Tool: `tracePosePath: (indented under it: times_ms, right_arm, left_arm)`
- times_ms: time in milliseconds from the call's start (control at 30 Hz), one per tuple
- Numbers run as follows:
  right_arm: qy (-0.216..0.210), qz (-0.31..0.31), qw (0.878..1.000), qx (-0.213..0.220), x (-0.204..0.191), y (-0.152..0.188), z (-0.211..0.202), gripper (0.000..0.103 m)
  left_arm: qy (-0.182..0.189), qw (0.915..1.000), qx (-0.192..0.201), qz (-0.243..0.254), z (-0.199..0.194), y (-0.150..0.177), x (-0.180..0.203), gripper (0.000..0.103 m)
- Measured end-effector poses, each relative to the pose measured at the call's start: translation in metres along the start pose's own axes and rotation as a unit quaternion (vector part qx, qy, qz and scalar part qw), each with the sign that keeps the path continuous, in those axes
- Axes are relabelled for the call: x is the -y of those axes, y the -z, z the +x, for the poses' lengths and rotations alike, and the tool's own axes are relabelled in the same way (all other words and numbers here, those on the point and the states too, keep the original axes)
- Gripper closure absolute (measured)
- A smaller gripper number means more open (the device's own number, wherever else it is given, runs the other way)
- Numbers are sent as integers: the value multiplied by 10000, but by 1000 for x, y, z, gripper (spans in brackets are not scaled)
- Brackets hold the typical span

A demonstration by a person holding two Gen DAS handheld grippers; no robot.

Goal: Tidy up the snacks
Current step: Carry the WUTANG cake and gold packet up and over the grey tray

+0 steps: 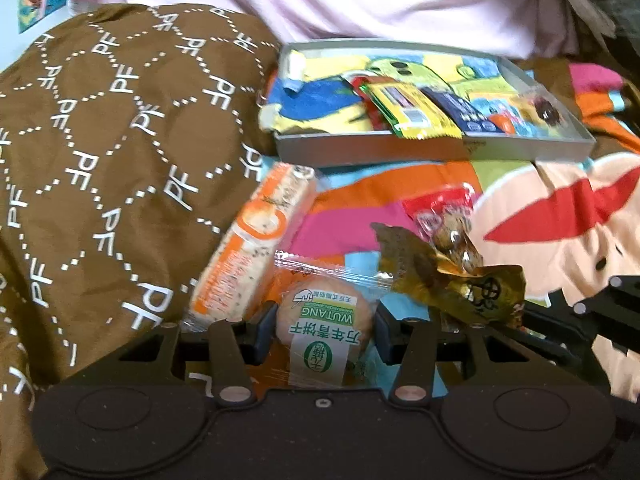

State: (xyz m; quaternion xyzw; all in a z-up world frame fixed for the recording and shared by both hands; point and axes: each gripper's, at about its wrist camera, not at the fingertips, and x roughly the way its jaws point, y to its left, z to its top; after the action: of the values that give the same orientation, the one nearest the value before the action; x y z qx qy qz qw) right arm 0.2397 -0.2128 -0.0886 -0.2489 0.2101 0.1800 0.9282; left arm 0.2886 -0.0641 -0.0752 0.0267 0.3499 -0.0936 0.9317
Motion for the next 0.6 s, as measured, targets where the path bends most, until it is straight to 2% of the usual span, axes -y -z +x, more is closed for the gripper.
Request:
tracePosePath:
  times_ms: [333,600]
  right_arm:
    - [807,-689,9930,521,-10,-3,-10,93]
    - [1420,-450,9833,1044,6,-13,-21,93]
  left_arm:
    - [-102,9989,318,-332,-16,-12,1,52]
    - [-219,9970,704,-232,-24,-43,16,52]
